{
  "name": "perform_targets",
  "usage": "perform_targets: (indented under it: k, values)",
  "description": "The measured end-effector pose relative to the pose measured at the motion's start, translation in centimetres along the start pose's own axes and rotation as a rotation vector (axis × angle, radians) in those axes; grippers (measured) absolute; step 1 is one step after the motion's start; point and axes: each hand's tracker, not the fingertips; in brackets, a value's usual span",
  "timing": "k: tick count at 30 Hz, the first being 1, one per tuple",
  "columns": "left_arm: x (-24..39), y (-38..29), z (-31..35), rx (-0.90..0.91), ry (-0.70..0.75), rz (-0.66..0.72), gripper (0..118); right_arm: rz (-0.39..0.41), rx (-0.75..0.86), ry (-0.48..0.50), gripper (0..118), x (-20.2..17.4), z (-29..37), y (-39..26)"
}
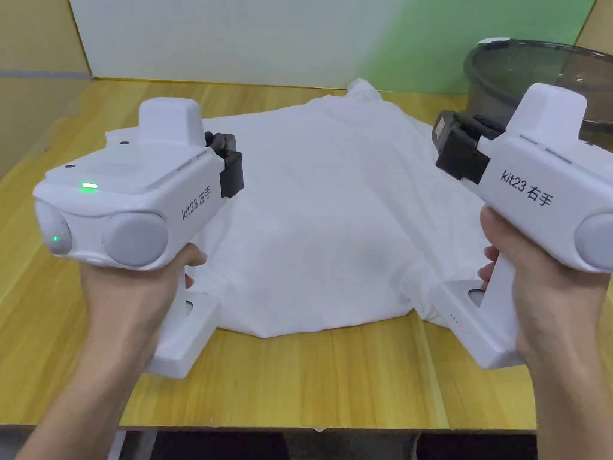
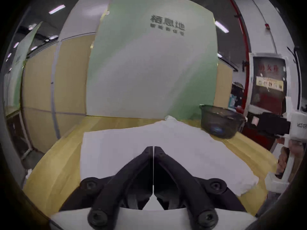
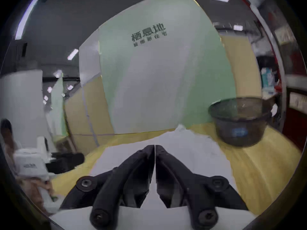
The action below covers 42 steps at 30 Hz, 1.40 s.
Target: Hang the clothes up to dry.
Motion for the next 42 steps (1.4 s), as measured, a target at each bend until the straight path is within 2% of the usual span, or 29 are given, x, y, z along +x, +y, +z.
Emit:
perform_targets:
  k: [4, 7, 10, 13, 15, 19, 22, 24, 25, 26, 27, 28, 29, 32, 34, 35, 40, 42]
  values:
    - [0.8, 0.0, -2.4, -0.027, -0.04, 0.043, 0, -0.019, -0.015, -0.007, 7, 1.2, -1.5, -0.1]
    - [1.5, -0.1, -3.4, -0.031, -0.043, -0.026, 0, 0.011, -0.014, -0.055, 7, 2.1, -1.8, -0.1]
    - [1.3, 0.0, -4.2, -0.088, -0.178, -0.033, 0, -0.007, -0.024, -0.072, 7, 3.6, -1.4, -0.3]
    - [2.0, 0.3, -4.9, -0.341, -0.45, -0.143, 0, 0.005, -0.043, -0.155, 7, 5.1, -0.4, 0.0]
    - [3.5, 0.1, -5.4, -0.457, -0.628, -0.263, 0, 0.01, -0.047, -0.157, 7, 6.2, -0.2, 0.3]
    - [7.4, -0.5, -7.6, -0.607, -0.693, -0.465, 0, -0.027, -0.042, -0.186, 7, 7.3, 0.2, 0.4]
    - [8.8, -0.5, -8.6, -0.64, -0.691, -0.455, 0, -0.036, -0.046, -0.161, 7, 7.1, 0.6, 0.0]
    - [8.5, -0.3, -8.9, -0.697, -0.75, -0.487, 0, -0.028, -0.059, -0.143, 7, 6.8, 0.9, -0.2]
    - [8.4, -0.4, -8.7, -0.72, -0.781, -0.525, 18, -0.016, -0.062, -0.131, 7, 6.7, 1.0, -0.4]
    - [8.5, -0.6, -8.7, -0.739, -0.771, -0.558, 55, -0.015, -0.068, -0.134, 7, 6.6, 1.0, -0.6]
    - [8.7, -1.1, -8.6, -0.749, -0.745, -0.566, 109, -0.016, -0.072, -0.132, 7, 6.6, 1.0, -0.7]
    - [8.9, -1.6, -8.6, -0.738, -0.713, -0.591, 115, -0.022, -0.077, -0.126, 7, 6.7, 0.9, -0.9]
    - [7.8, -1.8, -9.1, -0.722, -0.727, -0.572, 109, -0.03, -0.079, -0.124, 7, 6.8, 0.9, -1.2]
    - [8.1, -3.1, -9.6, -0.747, -0.744, -0.57, 107, -0.057, -0.086, -0.111, 7, 6.8, 0.7, -1.6]
    - [7.9, -4.1, -10.0, -0.775, -0.777, -0.58, 93, -0.05, -0.088, -0.104, 7, 6.6, 0.7, -1.7]
    - [8.9, -4.3, -9.2, -0.761, -0.812, -0.633, 86, -0.045, -0.092, -0.1, 7, 6.5, 0.7, -1.7]
    - [10.4, -4.7, -9.0, -0.757, -0.781, -0.671, 82, -0.048, -0.107, -0.092, 7, 6.5, 0.6, -2.0]
    - [10.3, -4.6, -8.8, -0.768, -0.777, -0.657, 73, -0.048, -0.125, -0.093, 7, 6.6, 0.6, -2.1]
